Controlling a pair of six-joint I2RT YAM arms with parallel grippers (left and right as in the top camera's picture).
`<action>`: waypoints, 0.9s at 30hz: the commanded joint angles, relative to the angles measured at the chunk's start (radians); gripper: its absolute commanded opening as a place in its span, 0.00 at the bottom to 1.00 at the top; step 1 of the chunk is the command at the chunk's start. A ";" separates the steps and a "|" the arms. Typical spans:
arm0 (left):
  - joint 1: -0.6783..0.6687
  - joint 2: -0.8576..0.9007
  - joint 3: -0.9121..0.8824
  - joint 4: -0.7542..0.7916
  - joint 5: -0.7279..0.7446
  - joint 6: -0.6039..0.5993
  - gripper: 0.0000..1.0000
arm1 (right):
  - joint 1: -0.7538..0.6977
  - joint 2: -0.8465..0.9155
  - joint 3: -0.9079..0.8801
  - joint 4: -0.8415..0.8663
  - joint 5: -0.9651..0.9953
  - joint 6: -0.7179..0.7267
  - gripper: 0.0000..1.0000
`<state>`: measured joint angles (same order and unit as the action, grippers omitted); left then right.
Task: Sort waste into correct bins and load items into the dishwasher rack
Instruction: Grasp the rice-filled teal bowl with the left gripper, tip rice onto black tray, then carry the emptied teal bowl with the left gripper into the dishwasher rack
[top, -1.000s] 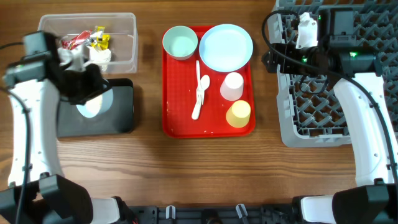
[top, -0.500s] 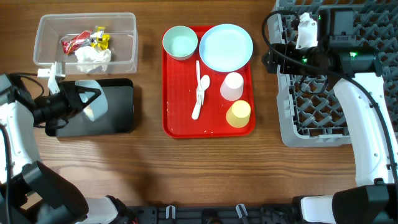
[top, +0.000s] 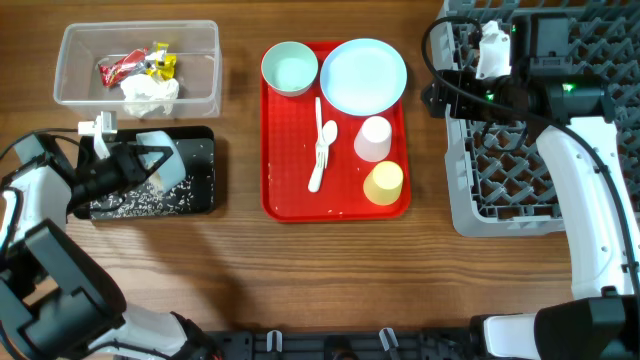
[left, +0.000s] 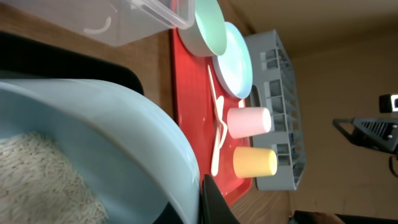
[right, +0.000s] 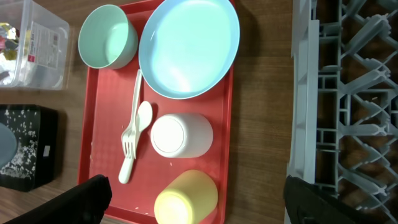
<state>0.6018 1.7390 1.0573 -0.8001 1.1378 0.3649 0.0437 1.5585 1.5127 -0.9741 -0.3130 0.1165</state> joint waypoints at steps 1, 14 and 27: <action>0.006 0.057 -0.006 0.024 0.148 0.025 0.04 | 0.004 0.011 0.017 -0.004 0.007 0.017 0.93; 0.010 0.075 -0.006 0.019 0.417 -0.067 0.04 | 0.004 0.011 0.017 -0.007 0.007 0.017 0.93; 0.013 0.075 -0.006 0.023 0.439 -0.219 0.04 | 0.004 0.011 0.017 -0.012 0.007 0.015 0.93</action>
<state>0.6044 1.8088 1.0573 -0.7773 1.5433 0.1871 0.0433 1.5585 1.5127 -0.9836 -0.3130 0.1165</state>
